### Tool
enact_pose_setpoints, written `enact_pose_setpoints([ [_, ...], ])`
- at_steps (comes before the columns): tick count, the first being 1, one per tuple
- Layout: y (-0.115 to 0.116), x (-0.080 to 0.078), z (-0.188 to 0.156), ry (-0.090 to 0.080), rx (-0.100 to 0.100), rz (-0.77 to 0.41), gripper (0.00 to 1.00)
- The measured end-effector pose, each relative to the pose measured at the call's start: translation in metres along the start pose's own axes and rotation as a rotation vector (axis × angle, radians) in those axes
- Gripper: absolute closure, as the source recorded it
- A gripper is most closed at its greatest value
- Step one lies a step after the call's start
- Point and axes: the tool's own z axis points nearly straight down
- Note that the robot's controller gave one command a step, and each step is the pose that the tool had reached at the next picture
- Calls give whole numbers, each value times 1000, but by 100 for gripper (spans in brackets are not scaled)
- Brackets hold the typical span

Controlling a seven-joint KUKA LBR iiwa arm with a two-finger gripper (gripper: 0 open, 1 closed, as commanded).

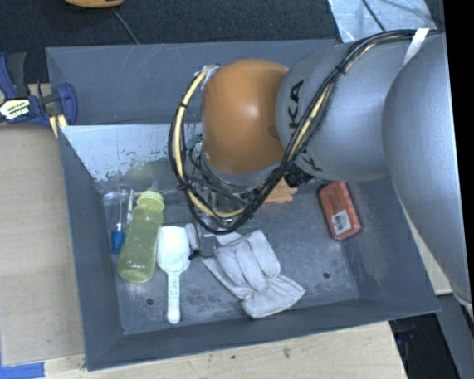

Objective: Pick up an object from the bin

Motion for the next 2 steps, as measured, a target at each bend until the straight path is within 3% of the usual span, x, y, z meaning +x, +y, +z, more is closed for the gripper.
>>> enact_pose_setpoints([
  [2, 3, 4, 10, -13, -1, -45, 0],
])
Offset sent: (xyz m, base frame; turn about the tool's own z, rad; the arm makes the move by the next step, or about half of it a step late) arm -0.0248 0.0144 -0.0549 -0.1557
